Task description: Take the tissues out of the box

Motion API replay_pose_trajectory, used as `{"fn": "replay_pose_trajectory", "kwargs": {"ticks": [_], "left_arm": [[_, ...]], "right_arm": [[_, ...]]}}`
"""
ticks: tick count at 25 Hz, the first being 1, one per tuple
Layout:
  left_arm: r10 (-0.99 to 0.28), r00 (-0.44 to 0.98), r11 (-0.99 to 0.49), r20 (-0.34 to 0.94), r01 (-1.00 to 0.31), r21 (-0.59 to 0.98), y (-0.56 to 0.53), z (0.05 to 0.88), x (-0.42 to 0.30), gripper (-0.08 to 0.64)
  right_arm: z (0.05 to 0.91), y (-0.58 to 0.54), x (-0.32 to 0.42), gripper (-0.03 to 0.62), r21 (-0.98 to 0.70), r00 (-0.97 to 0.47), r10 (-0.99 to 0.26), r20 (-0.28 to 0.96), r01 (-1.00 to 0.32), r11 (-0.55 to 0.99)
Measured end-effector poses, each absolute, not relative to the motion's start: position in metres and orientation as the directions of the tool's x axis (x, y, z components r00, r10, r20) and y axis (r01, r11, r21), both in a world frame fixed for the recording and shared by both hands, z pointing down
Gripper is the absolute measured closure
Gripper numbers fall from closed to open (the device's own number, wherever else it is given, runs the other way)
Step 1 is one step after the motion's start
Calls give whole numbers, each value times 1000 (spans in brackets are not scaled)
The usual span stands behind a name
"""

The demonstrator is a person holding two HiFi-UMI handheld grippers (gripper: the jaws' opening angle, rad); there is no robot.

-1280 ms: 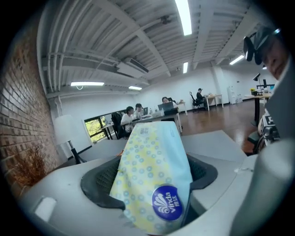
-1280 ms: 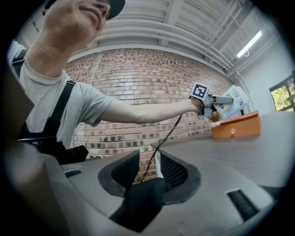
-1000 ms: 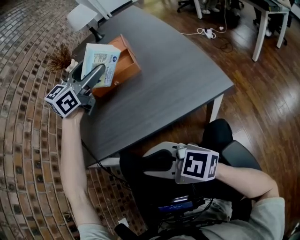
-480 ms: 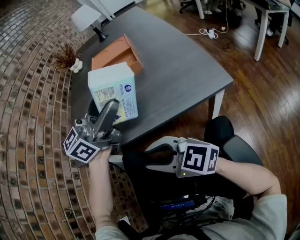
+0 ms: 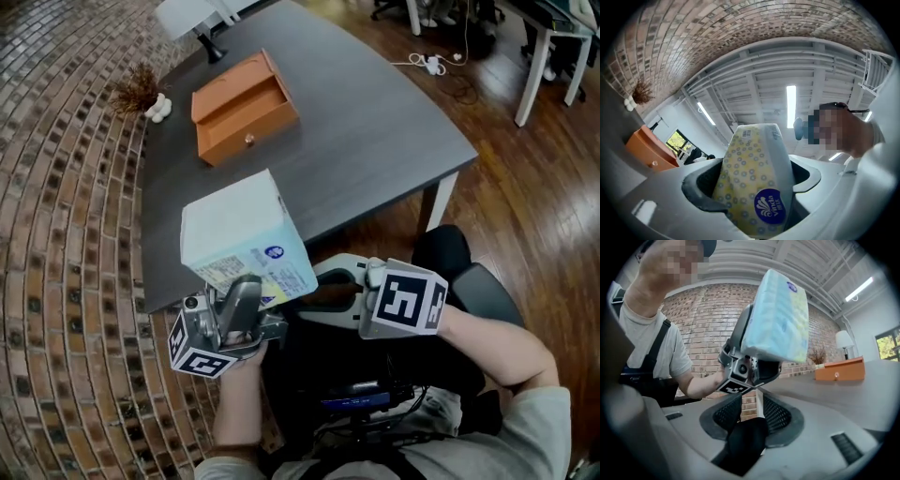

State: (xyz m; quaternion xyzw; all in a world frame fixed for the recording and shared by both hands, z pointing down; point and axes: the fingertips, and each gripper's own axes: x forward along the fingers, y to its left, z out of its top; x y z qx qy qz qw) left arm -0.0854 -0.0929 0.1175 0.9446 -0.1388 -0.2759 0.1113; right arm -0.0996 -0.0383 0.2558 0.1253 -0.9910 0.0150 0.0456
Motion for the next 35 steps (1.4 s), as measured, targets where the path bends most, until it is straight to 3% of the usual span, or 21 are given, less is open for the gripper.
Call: {"fn": "replay_pose_trajectory", "kwargs": {"ticks": [11,19,35], "left_arm": [[-386,682,-891,-621,-103,442,-61,177,-113,164],[-218,687,-960,-694,-21,280,-50,134,-119,166],[-223,668,-955,-710,-2,298,-42,147,-117,166]], "right_arm": [[266,-27,-88,451,-77,-960,-245,137,-257,963],[262,-46,-90,451,-23,-947,-281,157,-288,957],[269,-45,-84,451,16,-943,-281,181,-282,959]]}}
